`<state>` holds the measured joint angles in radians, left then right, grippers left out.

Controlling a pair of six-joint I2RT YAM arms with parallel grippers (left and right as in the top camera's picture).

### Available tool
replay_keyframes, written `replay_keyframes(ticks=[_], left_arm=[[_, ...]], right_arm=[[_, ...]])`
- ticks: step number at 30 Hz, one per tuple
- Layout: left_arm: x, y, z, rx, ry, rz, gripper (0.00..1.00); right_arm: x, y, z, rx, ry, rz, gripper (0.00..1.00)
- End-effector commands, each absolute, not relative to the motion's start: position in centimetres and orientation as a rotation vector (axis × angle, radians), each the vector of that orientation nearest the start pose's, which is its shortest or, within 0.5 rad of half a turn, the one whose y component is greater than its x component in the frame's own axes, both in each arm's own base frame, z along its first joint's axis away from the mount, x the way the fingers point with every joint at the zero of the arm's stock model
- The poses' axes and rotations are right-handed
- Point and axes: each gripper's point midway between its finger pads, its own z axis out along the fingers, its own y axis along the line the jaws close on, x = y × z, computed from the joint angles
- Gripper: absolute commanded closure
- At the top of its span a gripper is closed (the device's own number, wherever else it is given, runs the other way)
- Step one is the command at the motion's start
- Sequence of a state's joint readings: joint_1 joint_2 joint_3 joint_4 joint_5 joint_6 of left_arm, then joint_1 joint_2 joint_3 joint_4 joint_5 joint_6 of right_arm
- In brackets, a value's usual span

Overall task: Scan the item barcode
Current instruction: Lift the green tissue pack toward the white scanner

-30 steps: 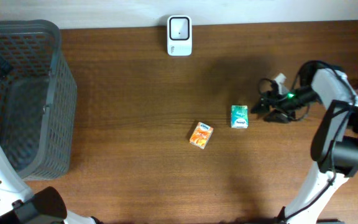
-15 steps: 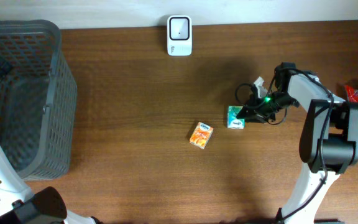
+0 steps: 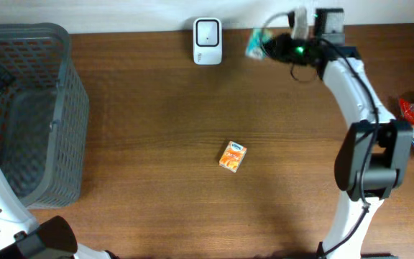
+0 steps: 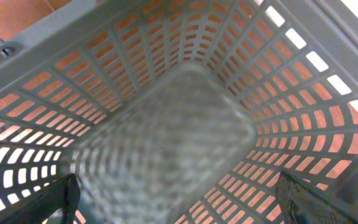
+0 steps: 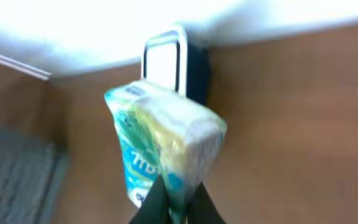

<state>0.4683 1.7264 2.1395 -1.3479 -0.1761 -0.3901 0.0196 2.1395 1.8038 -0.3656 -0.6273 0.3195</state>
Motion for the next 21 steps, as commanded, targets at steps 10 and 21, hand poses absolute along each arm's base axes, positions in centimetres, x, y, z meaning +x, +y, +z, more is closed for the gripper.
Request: replay_keyframes(ticks=[10, 21], left_arm=[[34.7, 21.3, 33.2, -1.125, 2.234, 0.256, 0.01], [34.7, 21.3, 33.2, -1.125, 2.234, 0.256, 0.01]], right_arm=[[61.9, 22.4, 19.7, -0.701, 1.749, -0.494, 0.96], [62.5, 24.9, 14.0, -0.985, 1.682, -0.515, 0.96]])
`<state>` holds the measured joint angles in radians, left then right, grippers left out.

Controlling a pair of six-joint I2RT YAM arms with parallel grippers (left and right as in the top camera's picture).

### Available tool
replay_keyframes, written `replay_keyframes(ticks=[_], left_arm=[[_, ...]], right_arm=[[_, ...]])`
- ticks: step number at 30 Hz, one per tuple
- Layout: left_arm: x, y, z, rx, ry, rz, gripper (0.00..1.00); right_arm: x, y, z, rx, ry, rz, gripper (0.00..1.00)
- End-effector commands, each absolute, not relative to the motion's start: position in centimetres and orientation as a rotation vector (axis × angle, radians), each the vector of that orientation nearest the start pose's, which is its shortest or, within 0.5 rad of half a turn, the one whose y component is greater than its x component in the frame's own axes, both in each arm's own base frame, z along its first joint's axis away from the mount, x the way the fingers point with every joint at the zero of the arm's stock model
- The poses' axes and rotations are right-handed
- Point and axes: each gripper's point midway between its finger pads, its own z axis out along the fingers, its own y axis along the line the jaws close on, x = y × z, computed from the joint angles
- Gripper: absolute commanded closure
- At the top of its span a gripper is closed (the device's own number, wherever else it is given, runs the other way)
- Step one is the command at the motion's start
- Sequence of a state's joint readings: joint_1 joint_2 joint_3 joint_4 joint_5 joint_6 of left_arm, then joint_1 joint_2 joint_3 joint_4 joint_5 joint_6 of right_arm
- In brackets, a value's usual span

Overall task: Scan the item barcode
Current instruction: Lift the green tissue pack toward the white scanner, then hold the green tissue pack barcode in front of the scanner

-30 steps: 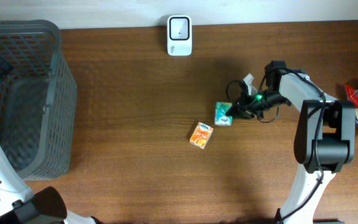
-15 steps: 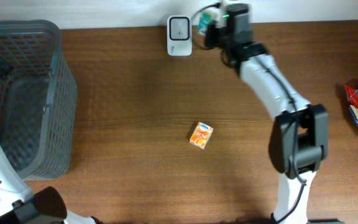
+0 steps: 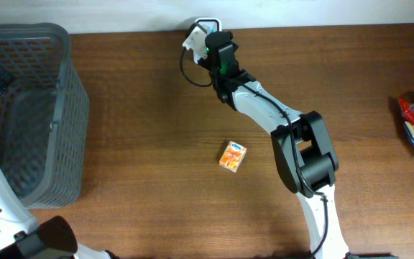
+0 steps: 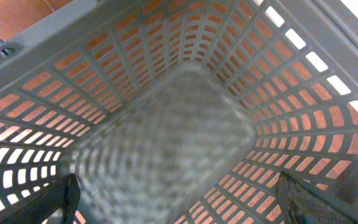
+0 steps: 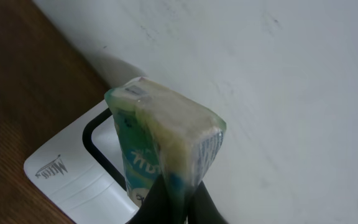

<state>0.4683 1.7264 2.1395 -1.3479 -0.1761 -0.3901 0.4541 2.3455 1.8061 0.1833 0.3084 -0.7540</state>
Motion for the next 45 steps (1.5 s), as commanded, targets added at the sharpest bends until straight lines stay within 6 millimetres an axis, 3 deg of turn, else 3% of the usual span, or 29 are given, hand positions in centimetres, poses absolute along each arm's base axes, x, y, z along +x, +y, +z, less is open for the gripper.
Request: replay_keyframes(ticks=[1, 4, 7, 11, 13, 16, 20, 24, 28, 31, 38, 42, 45], left_arm=[[34.7, 21.3, 33.2, -1.125, 2.234, 0.256, 0.01], [34.7, 21.3, 33.2, -1.125, 2.234, 0.256, 0.01], [34.7, 21.3, 33.2, -1.125, 2.234, 0.256, 0.01], [34.7, 21.3, 33.2, -1.125, 2.234, 0.256, 0.01], [34.7, 21.3, 33.2, -1.125, 2.234, 0.256, 0.01], [34.7, 21.3, 33.2, -1.125, 2.234, 0.256, 0.01], [34.7, 21.3, 33.2, -1.125, 2.234, 0.256, 0.01], [34.7, 21.3, 33.2, -1.125, 2.234, 0.256, 0.01], [34.7, 21.3, 33.2, -1.125, 2.234, 0.256, 0.01], [34.7, 21.3, 33.2, -1.125, 2.234, 0.256, 0.01], [34.7, 21.3, 33.2, -1.125, 2.234, 0.256, 0.01], [34.7, 21.3, 33.2, -1.125, 2.234, 0.256, 0.01], [34.7, 21.3, 33.2, -1.125, 2.234, 0.256, 0.01]], right_arm=[[62.5, 24.9, 13.8, -0.991, 1.689, -0.514, 0.96], [61.9, 25.3, 12.3, -1.051, 1.718, -0.477, 0.96], [61.9, 25.0, 12.1, -1.051, 1.727, -0.485, 0.96], [63.7, 22.9, 16.8, -0.875, 1.617, -0.682, 0.96], [63.9, 23.2, 18.4, -0.940, 1.518, -0.758, 0.96], [64.0, 23.6, 18.0, -1.017, 1.486, -0.757, 0.96], [64.2, 23.0, 16.0, -1.097, 1.525, -0.686, 0.93], [64.7, 21.4, 15.9, -0.931, 1.615, -0.586, 0.94], [64.8, 21.1, 15.9, -0.809, 1.669, -0.500, 0.96], [65.0, 19.9, 16.7, -0.690, 1.688, -0.524, 0.96], [64.5, 12.0, 21.9, -0.148, 1.738, -0.557, 0.96], [63.3, 4.4, 22.5, 0.217, 1.851, -0.393, 0.96], [61.0, -3.8, 20.1, 0.527, 1.982, -0.286, 0.96]])
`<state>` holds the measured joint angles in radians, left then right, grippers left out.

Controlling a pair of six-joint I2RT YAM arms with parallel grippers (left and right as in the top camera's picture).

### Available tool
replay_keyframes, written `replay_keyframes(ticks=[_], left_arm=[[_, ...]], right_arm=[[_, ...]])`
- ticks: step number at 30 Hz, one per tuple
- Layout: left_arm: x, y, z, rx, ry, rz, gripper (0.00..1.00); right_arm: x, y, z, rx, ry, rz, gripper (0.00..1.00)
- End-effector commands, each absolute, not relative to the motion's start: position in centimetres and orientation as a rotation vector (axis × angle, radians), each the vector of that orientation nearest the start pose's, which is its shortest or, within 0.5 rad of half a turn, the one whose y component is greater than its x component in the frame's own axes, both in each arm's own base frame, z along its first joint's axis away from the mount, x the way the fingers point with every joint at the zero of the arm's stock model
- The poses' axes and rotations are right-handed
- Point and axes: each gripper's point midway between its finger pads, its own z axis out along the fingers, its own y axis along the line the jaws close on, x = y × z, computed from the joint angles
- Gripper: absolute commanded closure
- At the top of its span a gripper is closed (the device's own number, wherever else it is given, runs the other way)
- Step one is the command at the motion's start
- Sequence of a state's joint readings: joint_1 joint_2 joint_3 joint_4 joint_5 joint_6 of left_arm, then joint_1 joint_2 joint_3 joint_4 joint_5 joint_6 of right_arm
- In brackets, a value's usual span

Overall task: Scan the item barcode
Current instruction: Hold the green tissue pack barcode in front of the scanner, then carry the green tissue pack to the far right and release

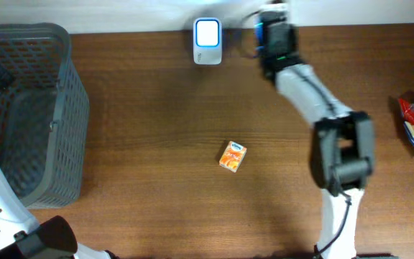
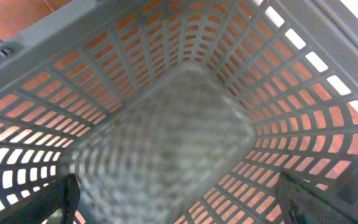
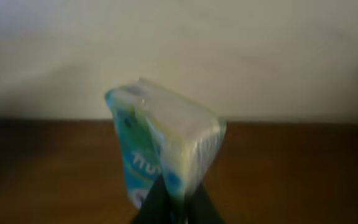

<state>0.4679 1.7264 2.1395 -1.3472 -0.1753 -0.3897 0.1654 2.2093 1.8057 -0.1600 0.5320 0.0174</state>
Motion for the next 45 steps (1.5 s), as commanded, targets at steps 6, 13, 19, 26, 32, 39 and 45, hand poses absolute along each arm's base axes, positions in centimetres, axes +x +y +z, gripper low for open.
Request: replay_keyframes(ticks=[6, 13, 19, 26, 32, 39, 45], left_arm=[[34.7, 21.3, 33.2, -1.125, 2.234, 0.256, 0.01], [34.7, 21.3, 33.2, -1.125, 2.234, 0.256, 0.01], [34.7, 21.3, 33.2, -1.125, 2.234, 0.256, 0.01], [34.7, 21.3, 33.2, -1.125, 2.234, 0.256, 0.01], [34.7, 21.3, 33.2, -1.125, 2.234, 0.256, 0.01], [34.7, 21.3, 33.2, -1.125, 2.234, 0.256, 0.01], [34.7, 21.3, 33.2, -1.125, 2.234, 0.256, 0.01]], right_arm=[[51.0, -19.0, 12.1, 1.089, 2.242, -0.363, 0.96], [43.3, -27.1, 8.5, 1.393, 2.313, -0.287, 0.90], [41.2, -28.4, 7.1, 1.448, 2.335, -0.291, 0.39], [43.5, -24.4, 6.6, 1.256, 2.466, -0.052, 0.02], [45.7, -21.2, 6.8, 1.061, 2.532, 0.027, 0.02], [48.2, -15.4, 6.6, 0.684, 2.646, 0.022, 0.73], [45.6, -18.2, 2.7, 0.740, 2.696, -0.306, 0.91]])
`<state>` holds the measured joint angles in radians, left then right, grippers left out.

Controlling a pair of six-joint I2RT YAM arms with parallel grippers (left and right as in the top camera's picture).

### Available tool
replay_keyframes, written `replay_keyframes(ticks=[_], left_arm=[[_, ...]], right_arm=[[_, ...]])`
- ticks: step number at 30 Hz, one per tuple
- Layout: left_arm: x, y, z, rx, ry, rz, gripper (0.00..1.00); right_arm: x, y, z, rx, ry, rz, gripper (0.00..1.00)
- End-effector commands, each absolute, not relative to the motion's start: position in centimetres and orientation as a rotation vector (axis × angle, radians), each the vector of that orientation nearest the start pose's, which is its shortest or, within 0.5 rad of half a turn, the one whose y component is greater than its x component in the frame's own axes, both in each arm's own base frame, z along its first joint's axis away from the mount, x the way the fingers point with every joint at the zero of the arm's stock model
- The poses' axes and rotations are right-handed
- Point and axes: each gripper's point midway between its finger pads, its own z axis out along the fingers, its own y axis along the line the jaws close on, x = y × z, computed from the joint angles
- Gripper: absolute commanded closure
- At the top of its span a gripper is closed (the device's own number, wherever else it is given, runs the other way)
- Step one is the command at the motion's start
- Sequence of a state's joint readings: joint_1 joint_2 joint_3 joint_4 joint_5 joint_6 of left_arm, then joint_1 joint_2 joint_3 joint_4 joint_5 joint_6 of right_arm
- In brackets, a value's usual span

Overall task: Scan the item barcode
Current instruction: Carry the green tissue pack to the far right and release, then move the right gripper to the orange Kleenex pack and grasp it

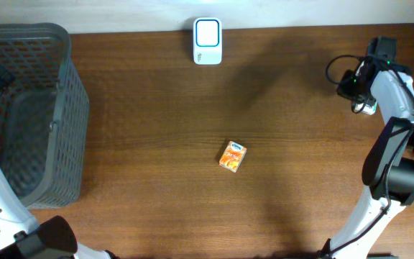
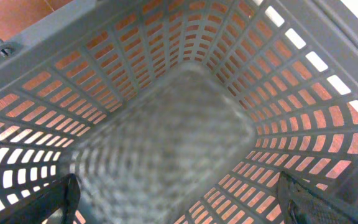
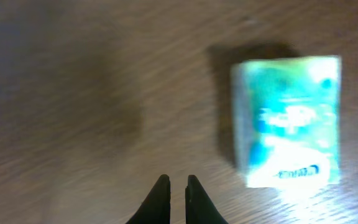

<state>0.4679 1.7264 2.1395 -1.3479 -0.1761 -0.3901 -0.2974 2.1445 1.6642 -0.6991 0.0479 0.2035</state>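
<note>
A green and blue packet (image 3: 288, 127) lies flat on the wooden table (image 1: 157, 144), blurred in the right wrist view. My right gripper (image 3: 174, 179) hovers beside it to its left, jaws almost touching with nothing between them. In the overhead view the right gripper (image 1: 358, 90) is at the table's far right. The white scanner (image 1: 208, 32) stands at the back edge. My left gripper (image 2: 179, 208) hangs open over the grey basket (image 2: 166, 143), holding nothing.
A small orange box (image 1: 232, 156) lies near the table's middle. Red and coloured packets sit at the right edge, close to the right arm. The grey basket (image 1: 27, 108) fills the left side.
My right gripper held the packet near the back edge, just right of the scanner. Now it is at the far right, and the packet lies on the table, let go. The left arm is unchanged.
My right gripper first held the packet at the back, right of the scanner. Then it held the packet over the scanner. Then it was right of the scanner again, still gripping. Now the packet lies released at the table's right side.
</note>
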Motion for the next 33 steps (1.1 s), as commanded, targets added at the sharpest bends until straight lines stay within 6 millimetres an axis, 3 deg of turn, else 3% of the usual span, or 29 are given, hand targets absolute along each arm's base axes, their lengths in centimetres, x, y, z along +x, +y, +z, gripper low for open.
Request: replay_keyframes(ticks=[1, 3, 9, 11, 13, 16, 21, 23, 27, 33], left_arm=[[34.7, 21.3, 33.2, -1.125, 2.234, 0.256, 0.01], [34.7, 21.3, 33.2, -1.125, 2.234, 0.256, 0.01], [34.7, 21.3, 33.2, -1.125, 2.234, 0.256, 0.01], [34.7, 21.3, 33.2, -1.125, 2.234, 0.256, 0.01], [34.7, 21.3, 33.2, -1.125, 2.234, 0.256, 0.01], [34.7, 21.3, 33.2, -1.125, 2.234, 0.256, 0.01], [34.7, 21.3, 33.2, -1.125, 2.234, 0.256, 0.01], [34.7, 21.3, 33.2, -1.125, 2.234, 0.256, 0.01], [34.7, 21.3, 33.2, -1.125, 2.234, 0.256, 0.01], [34.7, 21.3, 33.2, -1.125, 2.234, 0.256, 0.01]], right_arm=[[45.3, -18.5, 2.0, 0.751, 2.701, -0.315, 0.91], [44.7, -19.5, 1.2, 0.781, 2.700, -0.338, 0.92], [43.5, -23.5, 1.3, 0.891, 2.643, -0.372, 0.89], [42.7, -24.7, 1.3, 0.930, 2.636, -0.371, 0.96], [42.4, -25.2, 1.7, 0.945, 2.627, -0.370, 0.96], [43.5, -24.0, 3.3, 0.908, 2.600, -0.294, 0.96], [48.4, -16.6, 6.7, 0.691, 2.530, 0.144, 0.94], [49.5, -15.2, 6.9, 0.641, 2.516, 0.177, 0.87], [50.2, -16.7, 5.8, 0.654, 2.499, -0.030, 0.87], [48.7, -20.5, 2.3, 0.758, 2.527, -0.194, 0.83]])
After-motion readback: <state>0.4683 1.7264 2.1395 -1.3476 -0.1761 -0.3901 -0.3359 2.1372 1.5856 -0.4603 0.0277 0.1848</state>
